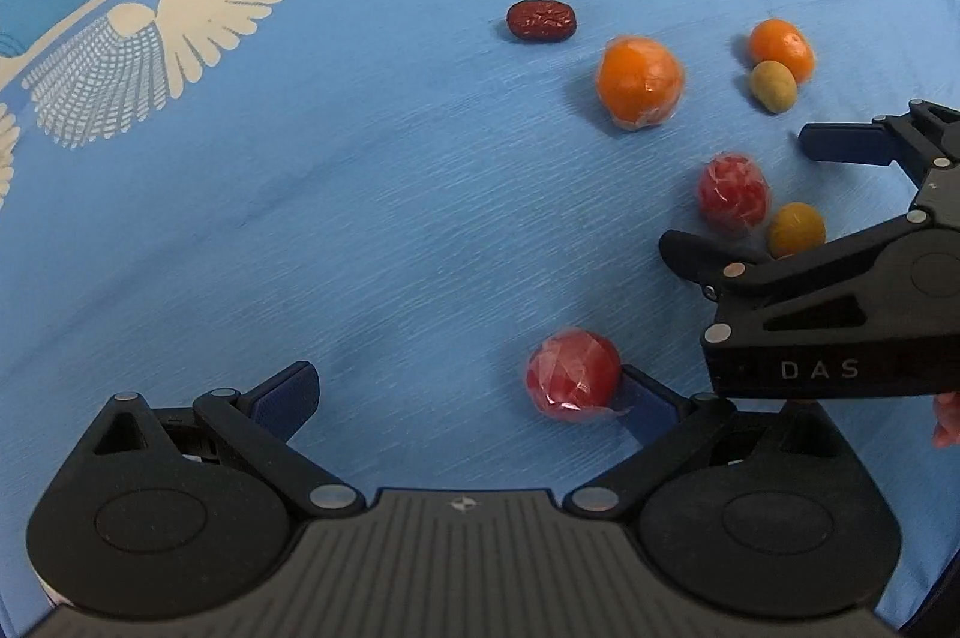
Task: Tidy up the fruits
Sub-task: 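Grasp a red lychee with the left tool while the right tool grasps another, then carry both red lychees over the white plate and release them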
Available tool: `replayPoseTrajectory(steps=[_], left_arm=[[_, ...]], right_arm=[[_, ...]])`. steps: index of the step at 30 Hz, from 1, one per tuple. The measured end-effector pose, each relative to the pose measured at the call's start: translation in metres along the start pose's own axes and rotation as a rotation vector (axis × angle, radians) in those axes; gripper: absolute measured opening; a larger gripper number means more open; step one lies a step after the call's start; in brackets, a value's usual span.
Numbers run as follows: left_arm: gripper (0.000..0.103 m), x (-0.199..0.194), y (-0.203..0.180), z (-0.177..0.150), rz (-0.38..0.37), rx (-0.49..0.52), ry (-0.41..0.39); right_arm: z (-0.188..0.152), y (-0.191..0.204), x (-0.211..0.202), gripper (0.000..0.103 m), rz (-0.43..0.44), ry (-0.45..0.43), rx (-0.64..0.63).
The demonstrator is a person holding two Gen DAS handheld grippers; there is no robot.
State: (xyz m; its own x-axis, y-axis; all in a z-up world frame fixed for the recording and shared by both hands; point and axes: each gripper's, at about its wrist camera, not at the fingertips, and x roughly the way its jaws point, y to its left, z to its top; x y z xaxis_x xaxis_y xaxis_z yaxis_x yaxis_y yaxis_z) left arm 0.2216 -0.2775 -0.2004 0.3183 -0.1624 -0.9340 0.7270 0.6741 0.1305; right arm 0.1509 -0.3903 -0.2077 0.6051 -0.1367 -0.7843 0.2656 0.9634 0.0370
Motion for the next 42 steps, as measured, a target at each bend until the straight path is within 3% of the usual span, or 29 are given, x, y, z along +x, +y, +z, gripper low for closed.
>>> replayPoseTrajectory(steps=[4,5,7,8,9,13,16,21,23,30,34,42], left_arm=[[0.103,0.0,-0.001,-0.002,0.009,0.002,-0.01],[0.098,-0.004,-0.003,-0.004,0.012,0.0,-0.015],[0.054,-0.016,-0.005,-0.008,-0.063,-0.023,-0.045],[0.032,-0.023,-0.006,-0.009,-0.118,-0.026,-0.052],[0.032,-0.029,-0.008,-0.009,-0.125,-0.02,-0.063],[0.031,-0.051,-0.014,-0.016,-0.097,0.017,-0.128],[0.031,-0.077,-0.005,-0.024,-0.091,-0.027,-0.147],[0.032,-0.147,0.013,-0.064,-0.111,-0.124,-0.194],[0.032,-0.175,0.016,-0.086,-0.102,-0.154,-0.211],[0.032,-0.248,0.036,-0.172,0.036,-0.294,-0.204],[0.032,-0.275,0.048,-0.218,0.073,-0.354,-0.201],[0.032,-0.306,0.059,-0.295,0.115,-0.423,-0.245]], right_arm=[[-0.002,0.0,0.0,0.102,0.0,-0.009,0.0],[-0.001,0.0,-0.001,0.102,-0.002,-0.007,0.0],[0.0,0.002,-0.004,0.095,-0.003,0.001,-0.011],[0.0,0.005,-0.009,0.071,0.008,-0.005,-0.026],[0.001,0.009,-0.015,0.03,0.013,-0.022,-0.044],[0.001,0.015,-0.034,0.031,-0.016,-0.06,-0.055],[0.003,0.009,-0.062,0.032,-0.056,-0.104,-0.006],[-0.008,0.015,-0.14,0.032,-0.042,-0.209,0.031],[-0.019,0.022,-0.169,0.032,-0.02,-0.228,0.025],[-0.068,0.08,-0.245,0.032,0.115,-0.2,-0.003],[-0.089,0.121,-0.28,0.032,0.204,-0.197,-0.058],[-0.126,0.191,-0.319,0.032,0.295,-0.179,-0.202]])
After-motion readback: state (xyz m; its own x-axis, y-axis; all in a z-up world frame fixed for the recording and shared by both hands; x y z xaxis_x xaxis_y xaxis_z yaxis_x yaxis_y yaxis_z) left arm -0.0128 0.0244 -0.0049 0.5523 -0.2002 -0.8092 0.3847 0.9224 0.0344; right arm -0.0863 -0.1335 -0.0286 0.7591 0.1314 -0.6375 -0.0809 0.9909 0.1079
